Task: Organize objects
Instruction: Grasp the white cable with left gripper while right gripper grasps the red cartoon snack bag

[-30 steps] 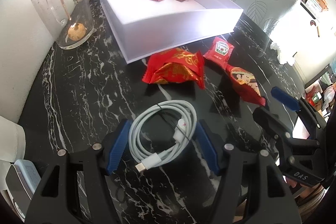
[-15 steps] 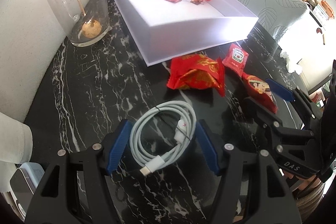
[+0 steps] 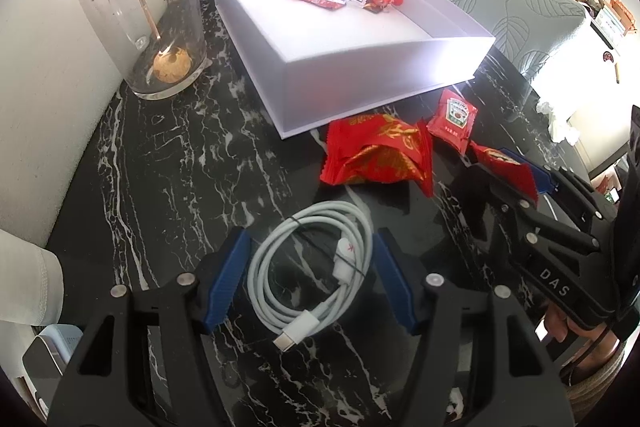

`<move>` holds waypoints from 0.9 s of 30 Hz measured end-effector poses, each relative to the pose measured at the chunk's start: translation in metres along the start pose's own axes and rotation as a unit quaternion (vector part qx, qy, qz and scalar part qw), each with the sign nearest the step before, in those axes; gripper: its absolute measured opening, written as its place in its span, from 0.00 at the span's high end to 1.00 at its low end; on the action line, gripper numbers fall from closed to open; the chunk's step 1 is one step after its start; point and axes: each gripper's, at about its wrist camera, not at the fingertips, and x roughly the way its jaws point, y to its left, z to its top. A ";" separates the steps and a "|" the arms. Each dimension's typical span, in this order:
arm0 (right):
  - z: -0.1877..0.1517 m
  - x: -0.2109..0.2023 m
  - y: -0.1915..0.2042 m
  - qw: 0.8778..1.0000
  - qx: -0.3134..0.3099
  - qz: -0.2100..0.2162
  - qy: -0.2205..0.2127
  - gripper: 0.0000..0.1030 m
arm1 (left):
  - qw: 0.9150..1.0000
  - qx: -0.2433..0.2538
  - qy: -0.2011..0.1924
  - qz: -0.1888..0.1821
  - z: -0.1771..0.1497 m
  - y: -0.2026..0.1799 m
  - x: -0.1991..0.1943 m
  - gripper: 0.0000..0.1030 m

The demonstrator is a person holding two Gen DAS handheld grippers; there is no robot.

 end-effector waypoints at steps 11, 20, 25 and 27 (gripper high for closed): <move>-0.006 -0.013 -0.005 1.000 0.016 0.011 -0.002 0.57 | 1.000 -0.011 0.012 -0.021 -0.001 0.003 -0.003 0.45; -0.006 -0.028 -0.001 1.000 0.011 0.018 -0.011 0.57 | 1.000 0.005 -0.005 -0.012 -0.003 -0.006 -0.018 0.45; -0.008 -0.037 0.000 1.000 0.006 0.019 -0.017 0.57 | 1.000 0.008 -0.015 -0.010 -0.004 -0.010 -0.026 0.47; -0.009 -0.040 -0.001 1.000 0.005 0.020 -0.019 0.57 | 1.000 0.011 -0.021 -0.011 -0.004 -0.013 -0.030 0.47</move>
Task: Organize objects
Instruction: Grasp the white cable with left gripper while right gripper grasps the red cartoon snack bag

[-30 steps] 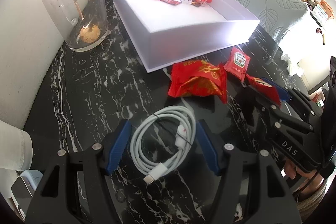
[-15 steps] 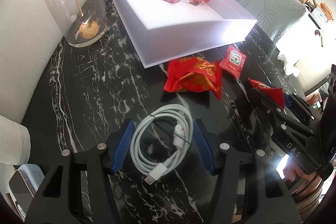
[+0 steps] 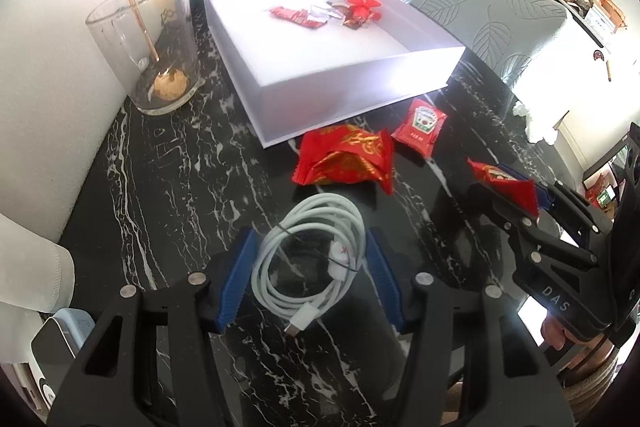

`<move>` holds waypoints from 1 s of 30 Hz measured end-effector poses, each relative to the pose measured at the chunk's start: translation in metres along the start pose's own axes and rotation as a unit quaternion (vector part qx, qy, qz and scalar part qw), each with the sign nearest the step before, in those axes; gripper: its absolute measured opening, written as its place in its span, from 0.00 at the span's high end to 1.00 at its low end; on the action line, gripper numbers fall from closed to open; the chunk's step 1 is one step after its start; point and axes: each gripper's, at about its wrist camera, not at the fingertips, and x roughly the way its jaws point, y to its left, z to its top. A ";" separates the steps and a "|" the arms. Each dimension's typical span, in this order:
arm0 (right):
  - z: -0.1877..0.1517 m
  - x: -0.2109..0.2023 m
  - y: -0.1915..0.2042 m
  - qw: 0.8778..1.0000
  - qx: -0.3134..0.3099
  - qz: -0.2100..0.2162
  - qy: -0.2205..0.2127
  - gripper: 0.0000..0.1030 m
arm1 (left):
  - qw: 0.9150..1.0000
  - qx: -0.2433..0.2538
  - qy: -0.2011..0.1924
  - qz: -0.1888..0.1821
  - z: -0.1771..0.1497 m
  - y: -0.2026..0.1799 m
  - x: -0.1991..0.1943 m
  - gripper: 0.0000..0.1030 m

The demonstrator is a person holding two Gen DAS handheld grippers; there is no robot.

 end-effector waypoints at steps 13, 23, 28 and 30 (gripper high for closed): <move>-0.011 -0.003 0.004 1.000 -0.002 0.005 0.011 0.57 | 1.000 0.018 0.018 -0.008 -0.005 -0.005 0.010 0.50; -0.015 -0.001 0.009 1.000 -0.012 0.018 0.020 0.56 | 0.998 0.037 0.053 -0.025 -0.011 -0.005 0.021 0.33; -0.020 -0.003 0.016 0.999 -0.024 0.024 0.021 0.57 | 0.997 0.055 0.052 -0.003 -0.019 -0.008 0.021 0.29; -0.022 -0.003 0.017 0.999 -0.024 0.030 0.022 0.56 | 0.997 0.062 0.052 -0.001 -0.022 -0.009 0.020 0.29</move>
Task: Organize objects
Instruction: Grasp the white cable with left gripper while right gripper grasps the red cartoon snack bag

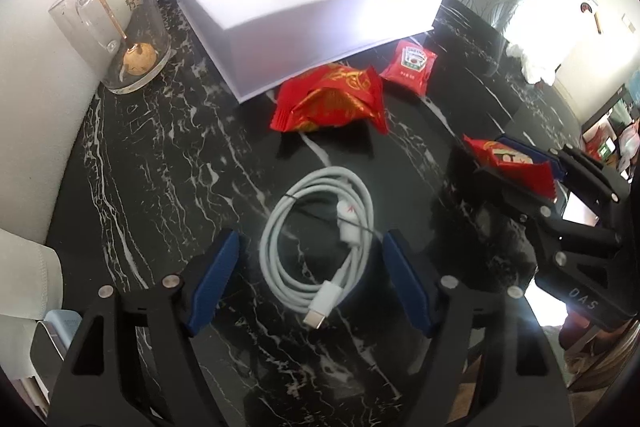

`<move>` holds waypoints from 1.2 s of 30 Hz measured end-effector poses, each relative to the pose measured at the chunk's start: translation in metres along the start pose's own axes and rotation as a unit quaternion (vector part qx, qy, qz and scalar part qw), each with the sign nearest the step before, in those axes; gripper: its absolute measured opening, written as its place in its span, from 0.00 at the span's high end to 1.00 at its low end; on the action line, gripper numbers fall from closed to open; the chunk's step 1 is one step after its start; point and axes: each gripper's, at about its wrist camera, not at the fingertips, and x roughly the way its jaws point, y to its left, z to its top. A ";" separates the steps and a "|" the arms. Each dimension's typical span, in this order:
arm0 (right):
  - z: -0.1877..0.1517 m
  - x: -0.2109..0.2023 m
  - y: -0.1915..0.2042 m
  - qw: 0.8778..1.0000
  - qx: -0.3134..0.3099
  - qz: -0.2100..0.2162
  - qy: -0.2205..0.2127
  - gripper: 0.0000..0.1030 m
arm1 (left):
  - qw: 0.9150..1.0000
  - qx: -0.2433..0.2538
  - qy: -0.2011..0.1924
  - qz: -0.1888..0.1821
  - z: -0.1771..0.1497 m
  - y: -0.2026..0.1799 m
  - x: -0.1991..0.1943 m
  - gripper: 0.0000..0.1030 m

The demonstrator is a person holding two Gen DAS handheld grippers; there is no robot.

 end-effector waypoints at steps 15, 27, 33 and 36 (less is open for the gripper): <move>-0.005 -0.002 0.000 1.000 0.003 0.002 0.002 0.57 | 1.000 0.003 -0.016 -0.014 -0.003 0.000 -0.007 0.50; 0.007 -0.020 0.000 1.000 -0.009 -0.003 -0.018 0.56 | 0.999 0.001 -0.054 -0.003 0.012 -0.008 -0.036 0.49; 0.014 -0.032 0.000 1.000 -0.010 -0.006 -0.025 0.57 | 0.998 -0.005 -0.067 -0.006 0.019 -0.010 -0.048 0.49; 0.020 -0.038 -0.002 1.000 -0.010 -0.009 -0.028 0.57 | 0.997 -0.009 -0.074 -0.003 0.022 -0.010 -0.054 0.49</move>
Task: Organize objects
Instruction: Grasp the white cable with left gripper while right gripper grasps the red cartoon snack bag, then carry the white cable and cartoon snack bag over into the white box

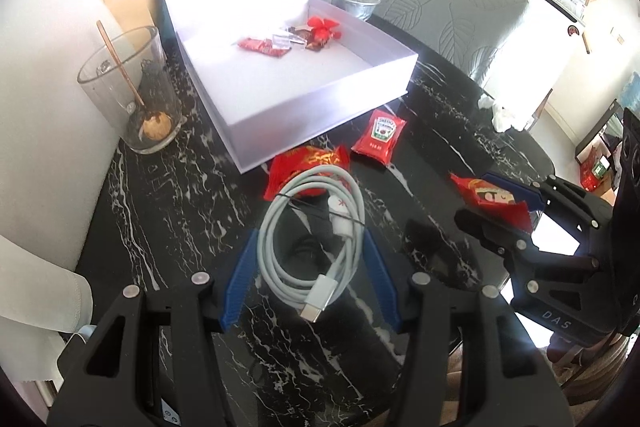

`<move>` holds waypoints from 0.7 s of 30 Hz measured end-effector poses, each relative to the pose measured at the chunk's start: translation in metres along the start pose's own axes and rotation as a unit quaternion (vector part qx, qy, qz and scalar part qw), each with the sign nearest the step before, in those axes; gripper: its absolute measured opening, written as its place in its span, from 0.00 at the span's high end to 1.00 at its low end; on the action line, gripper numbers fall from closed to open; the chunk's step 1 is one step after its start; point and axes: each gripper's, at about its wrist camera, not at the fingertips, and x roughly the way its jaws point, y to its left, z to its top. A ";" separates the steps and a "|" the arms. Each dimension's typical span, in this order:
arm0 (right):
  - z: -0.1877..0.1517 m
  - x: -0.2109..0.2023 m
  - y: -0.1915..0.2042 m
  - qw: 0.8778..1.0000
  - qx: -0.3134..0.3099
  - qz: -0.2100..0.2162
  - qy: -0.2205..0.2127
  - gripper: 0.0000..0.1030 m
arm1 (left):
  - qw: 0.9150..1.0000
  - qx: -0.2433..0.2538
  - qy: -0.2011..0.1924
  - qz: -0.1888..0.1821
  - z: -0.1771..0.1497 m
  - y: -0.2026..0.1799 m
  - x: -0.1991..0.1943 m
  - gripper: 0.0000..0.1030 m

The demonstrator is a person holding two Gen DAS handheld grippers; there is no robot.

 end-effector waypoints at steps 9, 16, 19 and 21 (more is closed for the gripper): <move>0.014 -0.009 -0.004 1.000 -0.007 0.011 0.001 0.57 | 1.000 -0.010 -0.014 0.008 0.016 0.000 -0.014 0.49; 0.031 -0.014 -0.006 1.000 -0.022 0.020 -0.002 0.57 | 0.999 -0.015 -0.031 0.005 0.033 0.003 -0.024 0.49; 0.039 -0.015 -0.007 0.999 -0.028 0.021 -0.007 0.57 | 0.999 -0.015 -0.036 0.007 0.040 0.003 -0.026 0.49; 0.044 -0.015 -0.008 0.999 -0.031 0.023 -0.009 0.57 | 0.999 -0.014 -0.039 0.007 0.046 0.002 -0.026 0.49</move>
